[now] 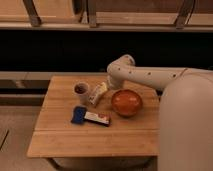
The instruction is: Place the bottle in the ceramic bowl
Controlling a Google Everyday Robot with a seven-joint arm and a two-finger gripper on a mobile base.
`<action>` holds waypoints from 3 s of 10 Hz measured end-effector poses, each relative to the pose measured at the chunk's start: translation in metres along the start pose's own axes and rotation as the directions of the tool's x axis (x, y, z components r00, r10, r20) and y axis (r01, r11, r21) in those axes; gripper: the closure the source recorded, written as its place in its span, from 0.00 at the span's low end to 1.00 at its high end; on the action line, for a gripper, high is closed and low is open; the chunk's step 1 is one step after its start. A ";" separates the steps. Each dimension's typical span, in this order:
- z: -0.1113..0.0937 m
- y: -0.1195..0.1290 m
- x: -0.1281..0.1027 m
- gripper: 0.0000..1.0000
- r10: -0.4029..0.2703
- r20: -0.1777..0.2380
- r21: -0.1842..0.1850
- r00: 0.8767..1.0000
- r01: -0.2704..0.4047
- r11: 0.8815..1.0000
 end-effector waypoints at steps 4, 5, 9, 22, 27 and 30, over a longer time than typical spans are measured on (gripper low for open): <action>0.001 -0.001 0.010 0.20 0.027 -0.003 0.013 1.000 -0.027 1.000; 0.002 -0.006 0.015 0.20 0.064 -0.001 0.020 0.998 -0.064 0.998; 0.005 -0.069 0.022 0.20 0.295 0.090 0.129 0.951 -0.305 0.944; 0.093 0.006 -0.094 0.20 -0.094 0.070 0.108 0.993 0.086 0.990; 0.106 0.027 -0.099 0.20 -0.114 0.059 0.031 0.992 0.113 0.993; 0.129 0.034 -0.082 0.20 -0.049 0.023 -0.058 0.999 0.050 0.997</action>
